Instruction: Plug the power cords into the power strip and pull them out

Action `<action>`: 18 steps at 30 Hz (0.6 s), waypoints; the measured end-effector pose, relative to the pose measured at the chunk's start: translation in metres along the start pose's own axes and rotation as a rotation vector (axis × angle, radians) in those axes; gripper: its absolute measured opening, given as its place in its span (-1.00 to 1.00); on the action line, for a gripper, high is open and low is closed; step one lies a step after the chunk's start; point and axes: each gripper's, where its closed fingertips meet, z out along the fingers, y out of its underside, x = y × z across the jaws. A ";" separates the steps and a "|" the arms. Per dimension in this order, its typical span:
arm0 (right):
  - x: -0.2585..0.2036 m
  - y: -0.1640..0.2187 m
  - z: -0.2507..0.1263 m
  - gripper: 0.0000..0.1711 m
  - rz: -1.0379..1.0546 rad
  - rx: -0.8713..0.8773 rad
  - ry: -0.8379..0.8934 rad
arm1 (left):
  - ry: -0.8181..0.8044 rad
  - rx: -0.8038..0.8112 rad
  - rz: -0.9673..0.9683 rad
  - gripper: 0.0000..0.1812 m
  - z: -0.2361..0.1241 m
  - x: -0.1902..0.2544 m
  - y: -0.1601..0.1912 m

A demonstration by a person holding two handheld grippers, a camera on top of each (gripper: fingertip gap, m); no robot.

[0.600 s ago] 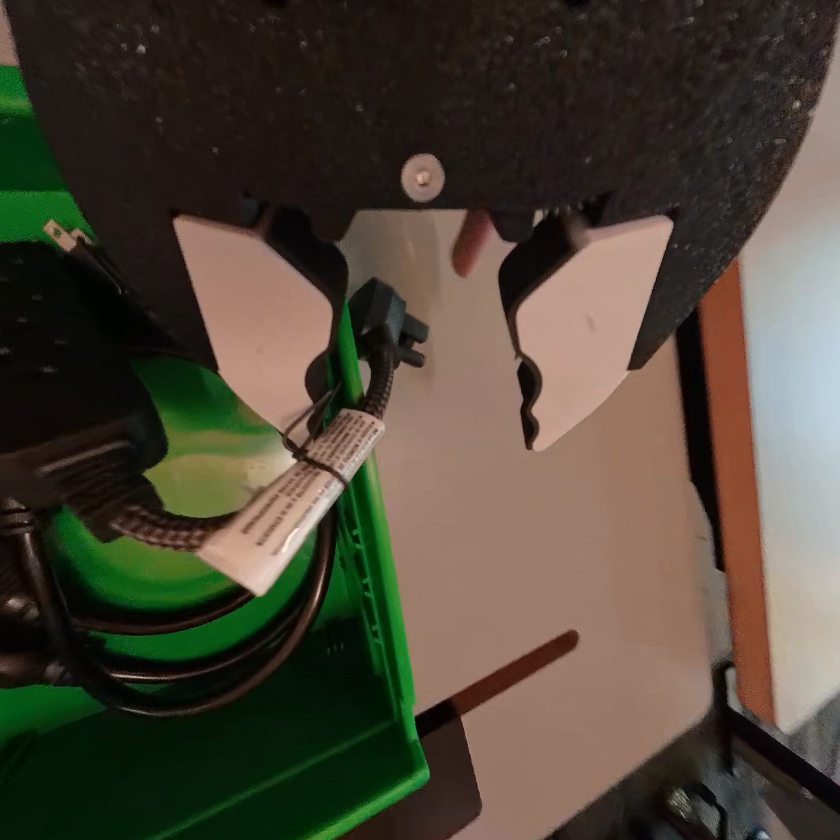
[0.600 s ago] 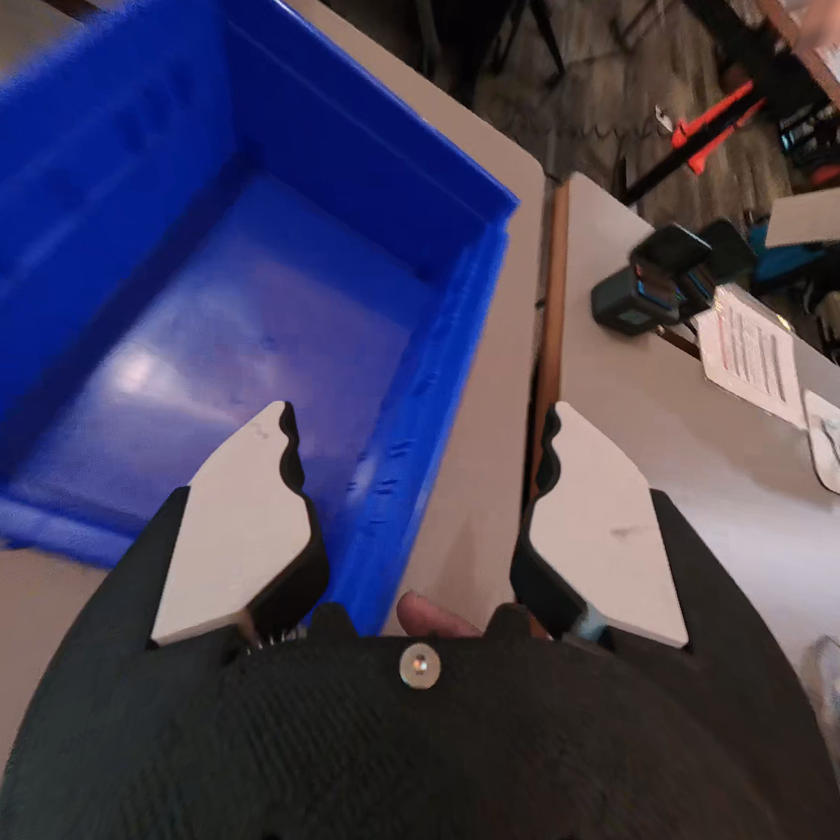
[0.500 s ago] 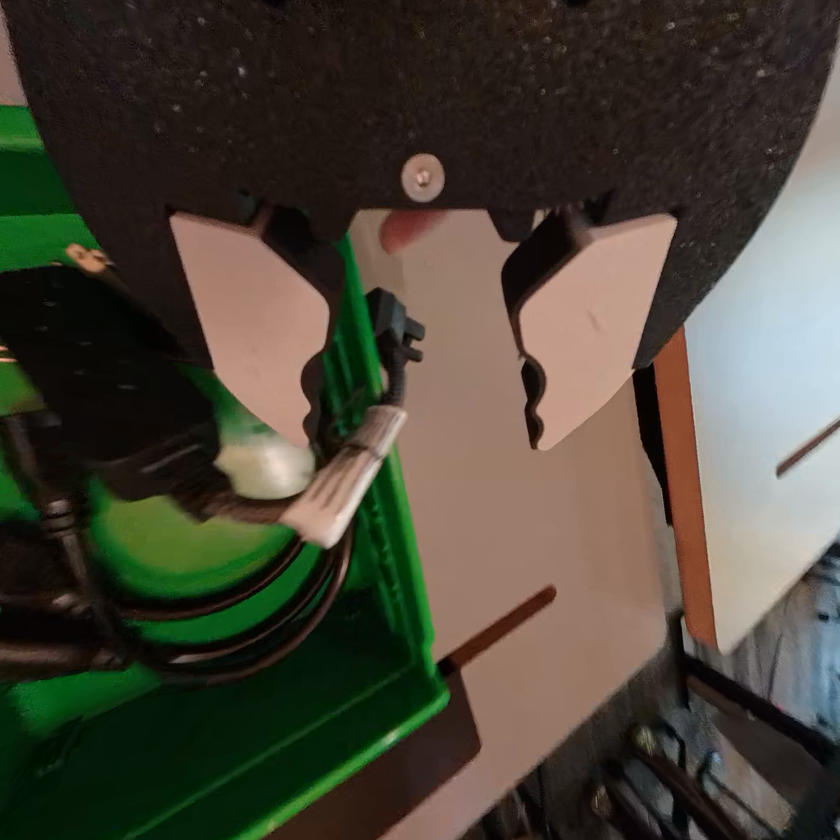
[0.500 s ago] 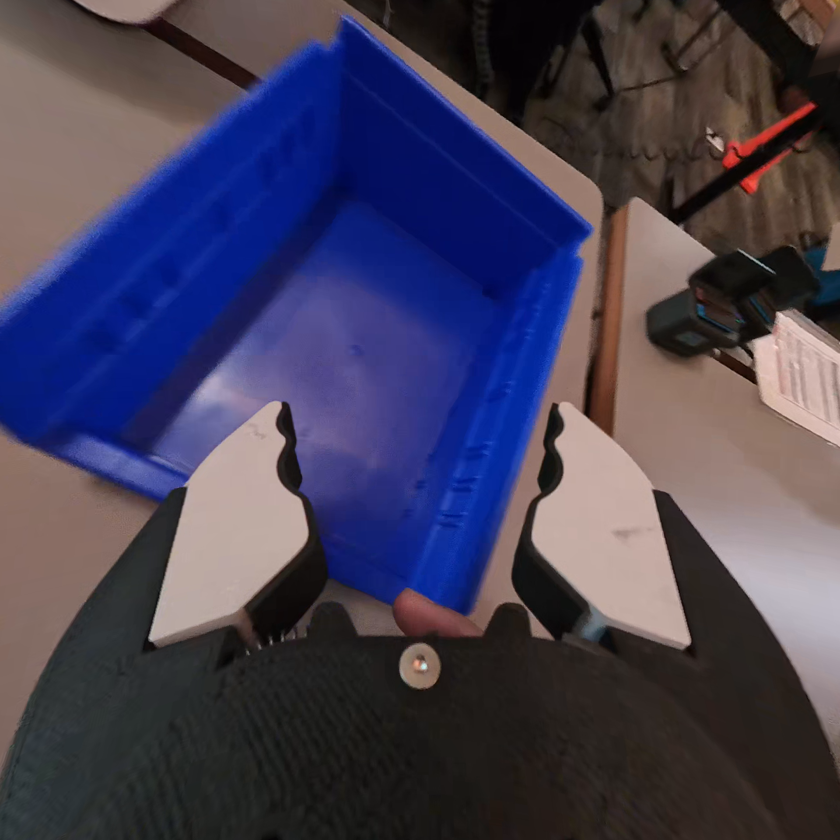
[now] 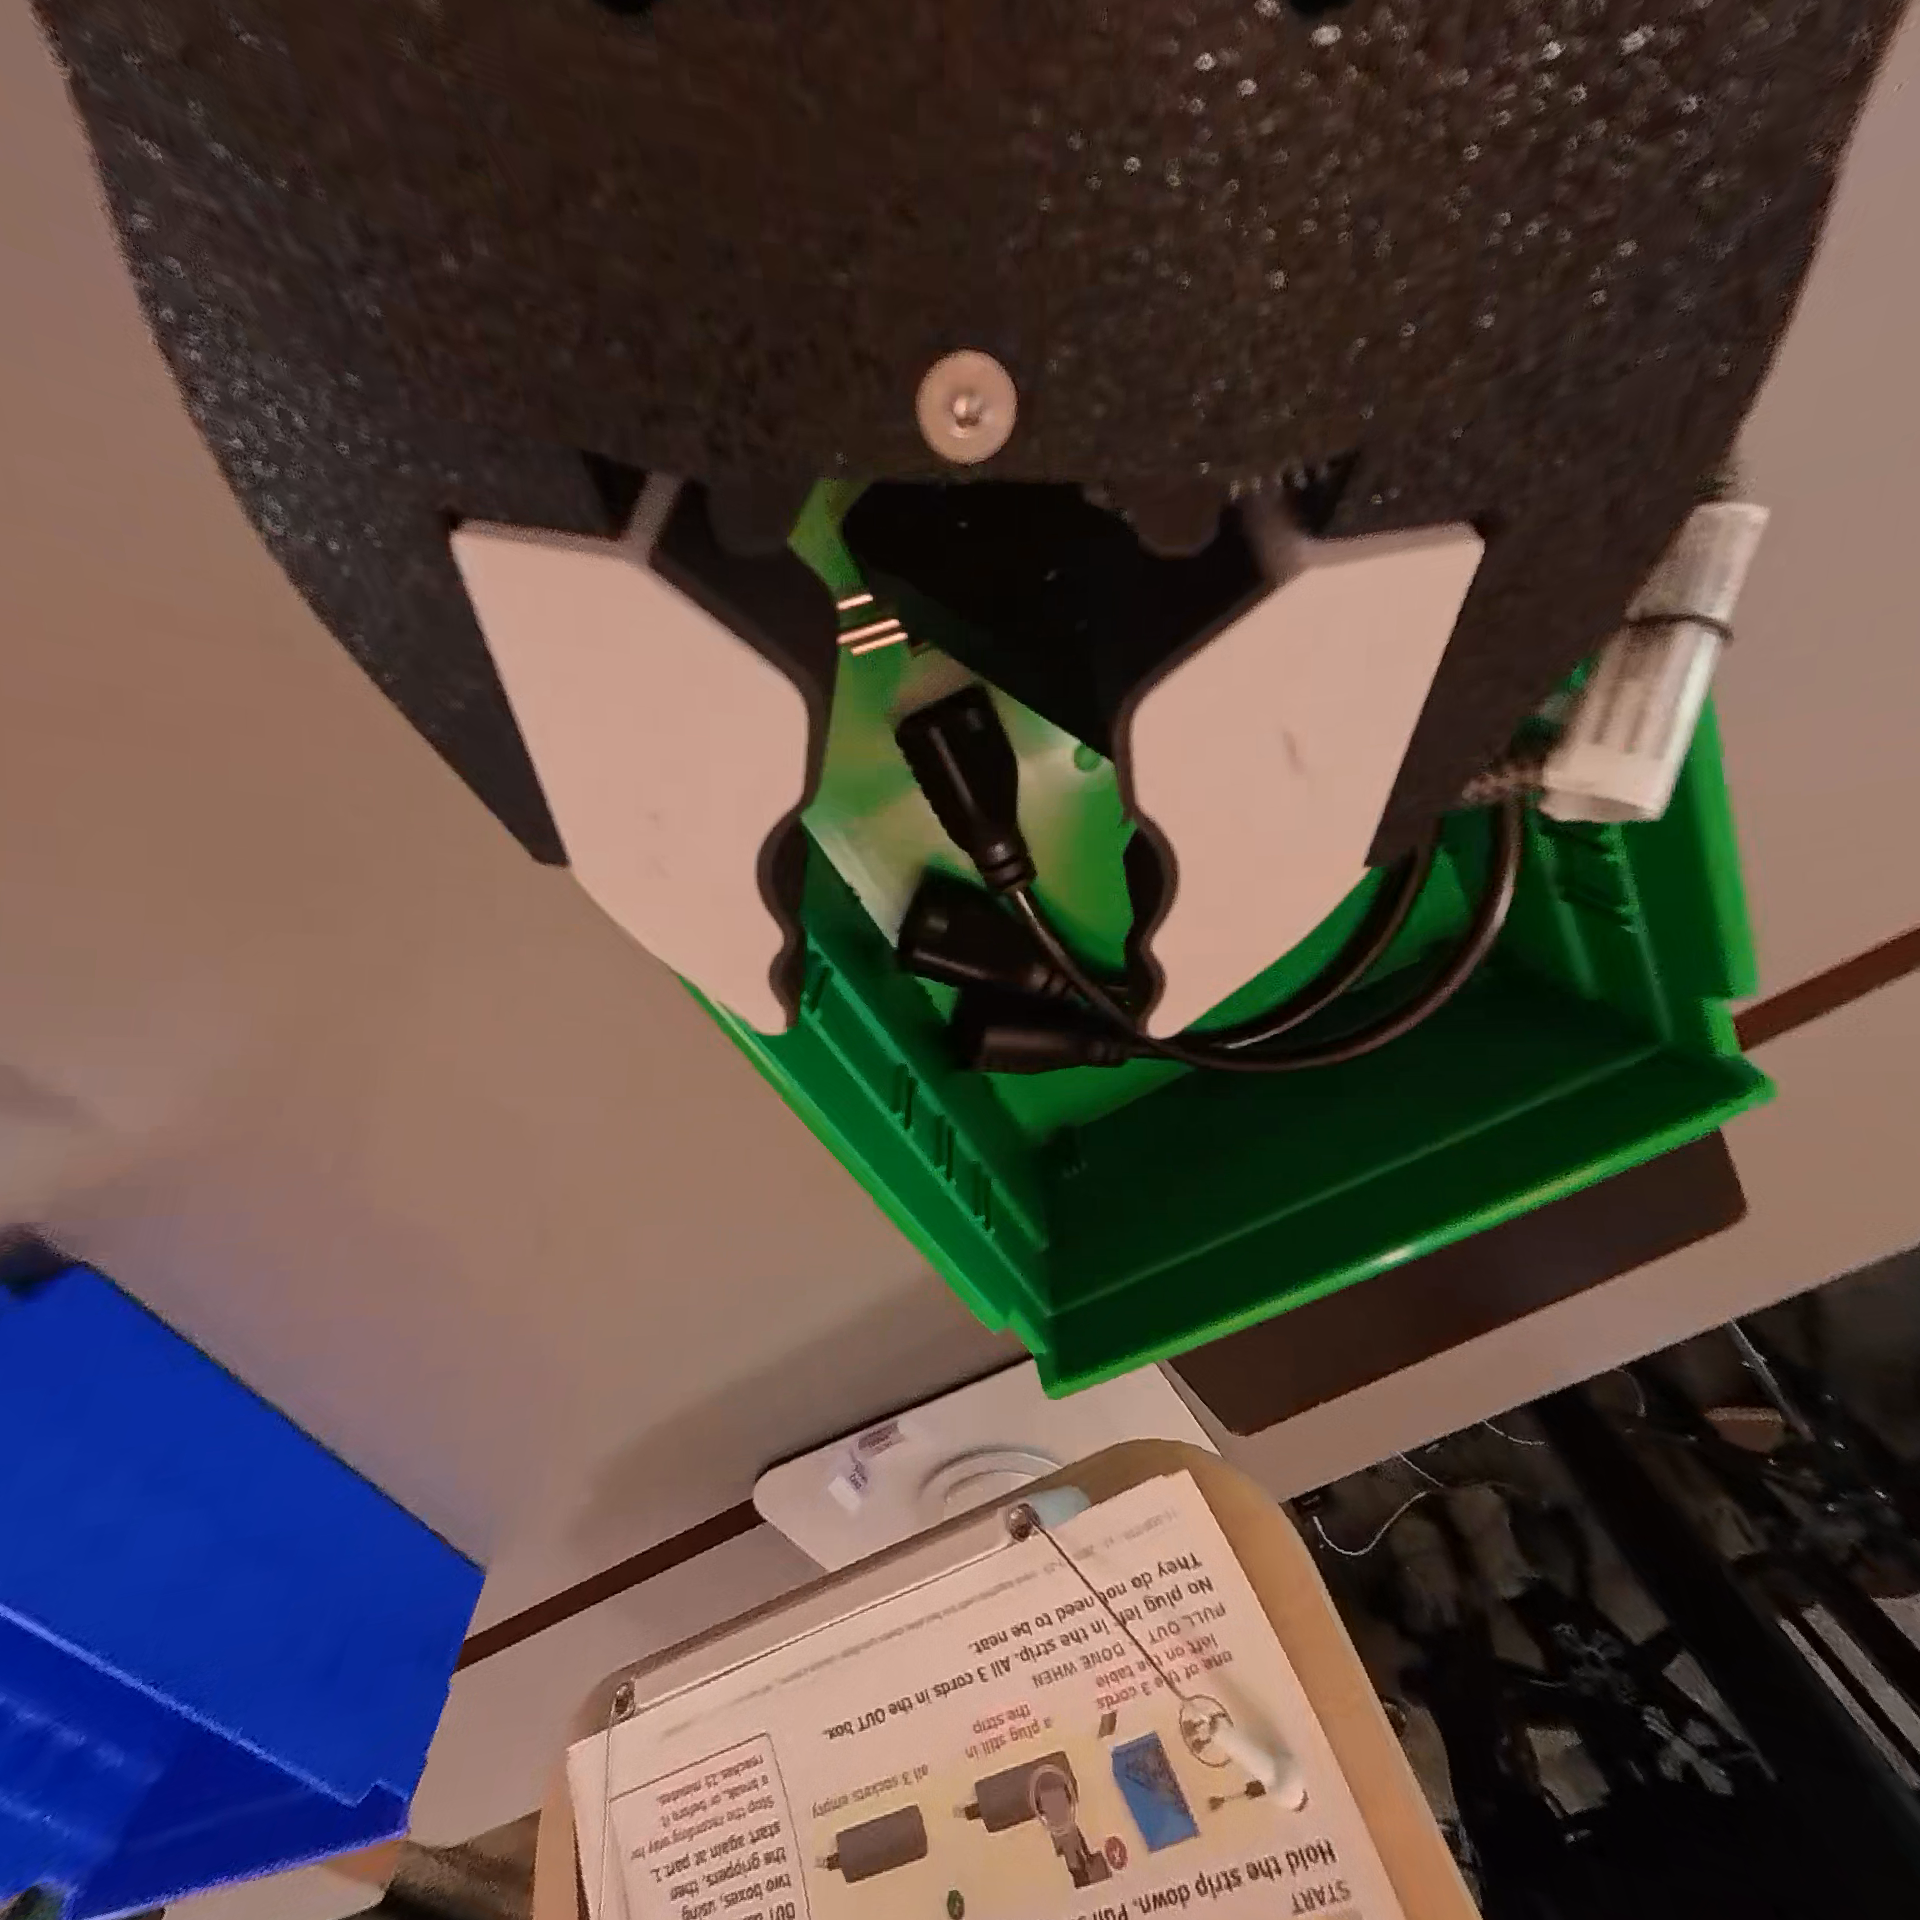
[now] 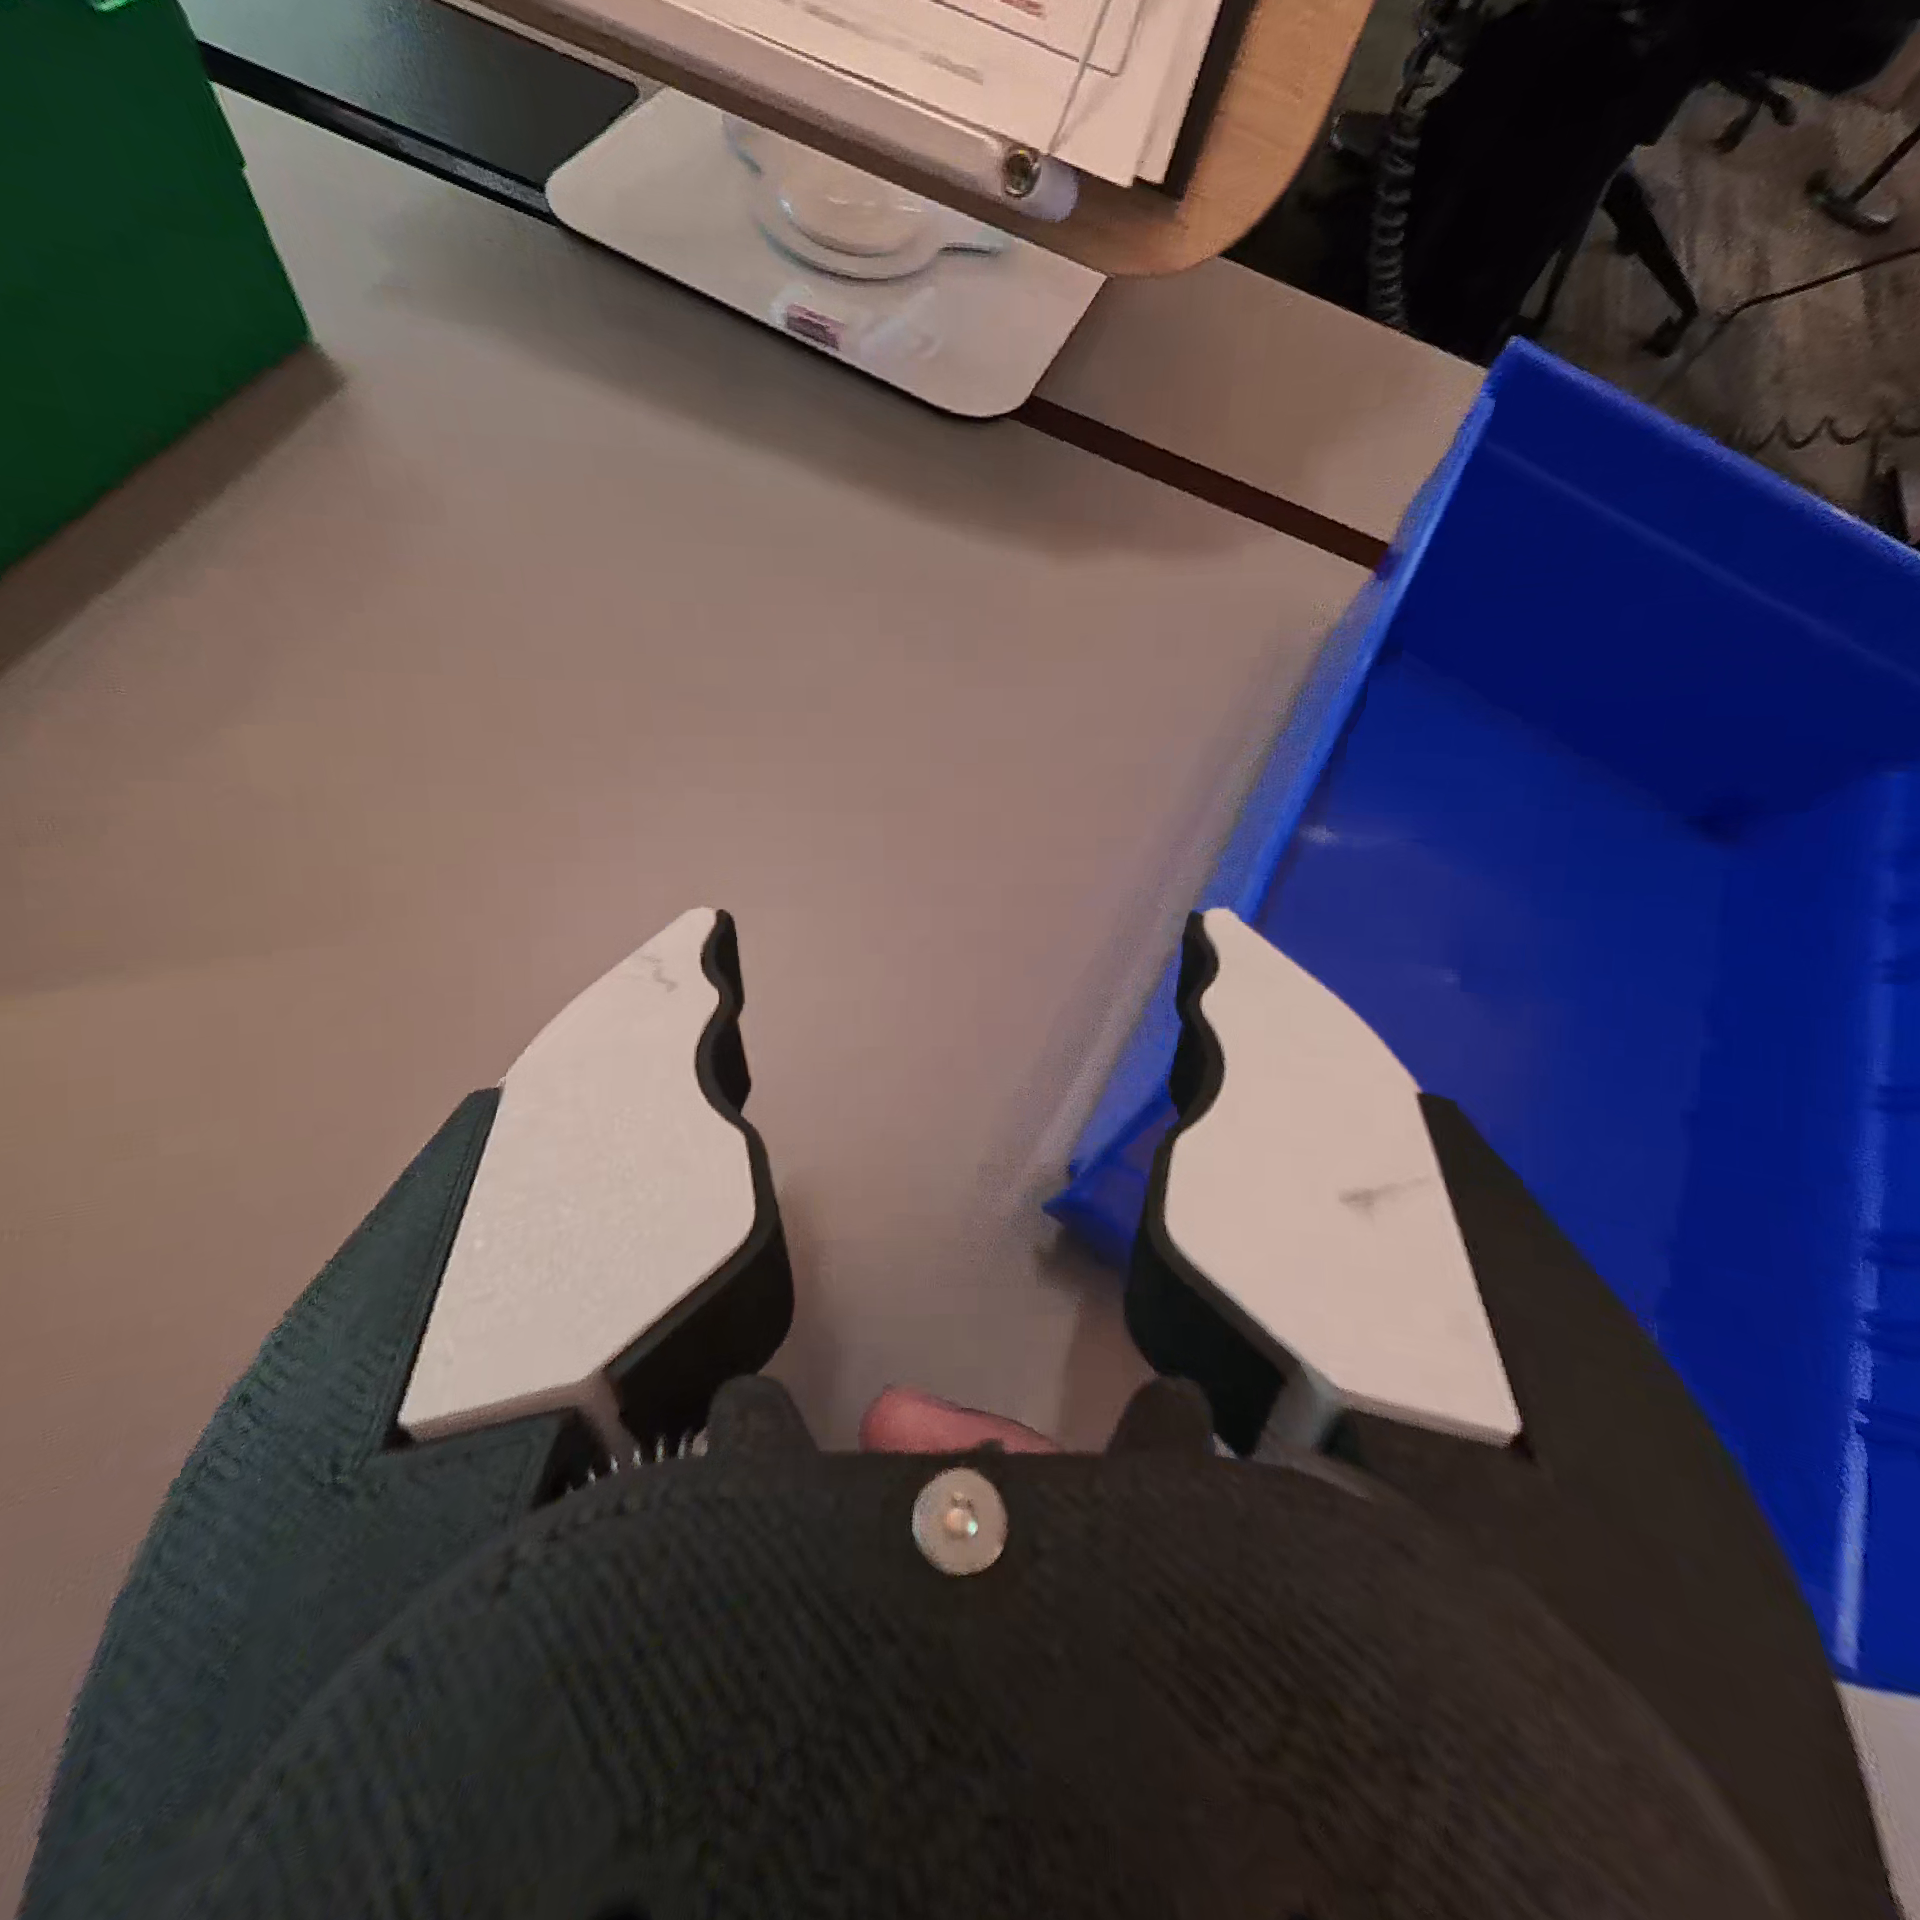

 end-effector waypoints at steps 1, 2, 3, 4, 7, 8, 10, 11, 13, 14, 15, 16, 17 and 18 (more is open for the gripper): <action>-0.002 -0.002 0.001 -0.03 -0.007 -0.009 0.012 | 0.003 0.006 -0.020 -0.32 0.000 0.002 0.004; -0.002 -0.003 0.002 0.00 -0.015 -0.022 0.035 | 0.011 0.006 -0.039 -0.31 0.000 0.005 0.010; -0.002 -0.004 0.004 0.05 -0.020 -0.038 0.056 | 0.019 0.006 -0.056 -0.29 -0.001 0.007 0.017; -0.004 -0.005 0.007 0.12 -0.024 -0.054 0.066 | 0.025 0.012 -0.073 -0.27 -0.003 0.009 0.022; -0.017 -0.012 0.015 0.22 -0.056 -0.076 0.068 | 0.027 0.018 -0.079 -0.26 -0.010 0.006 0.026; -0.023 -0.016 0.019 0.23 -0.062 -0.068 0.066 | 0.003 0.034 -0.088 -0.22 -0.013 0.000 0.023; -0.036 -0.023 0.028 0.24 -0.068 -0.047 0.040 | 0.009 0.078 -0.112 -0.20 -0.015 -0.004 0.021; -0.043 -0.024 0.033 0.25 -0.070 -0.045 0.023 | 0.038 0.078 -0.127 -0.18 -0.015 -0.001 0.023; -0.055 -0.023 0.042 0.27 -0.085 -0.063 -0.009 | 0.075 0.033 -0.142 -0.10 -0.013 0.001 0.030; -0.059 -0.022 0.045 0.28 -0.098 -0.076 -0.016 | 0.066 0.018 -0.136 -0.05 -0.013 -0.002 0.032; -0.062 -0.021 0.047 0.28 -0.117 -0.086 -0.022 | 0.047 0.011 -0.123 -0.02 -0.014 -0.006 0.034; -0.064 -0.021 0.046 0.28 -0.139 -0.090 -0.029 | 0.038 0.008 -0.105 -0.04 -0.016 -0.008 0.034; -0.066 -0.020 0.044 0.28 -0.160 -0.091 -0.038 | 0.037 0.007 -0.080 -0.04 -0.018 -0.009 0.034; -0.066 -0.019 0.042 0.29 -0.176 -0.093 -0.045 | 0.036 0.001 -0.050 -0.05 -0.021 -0.011 0.034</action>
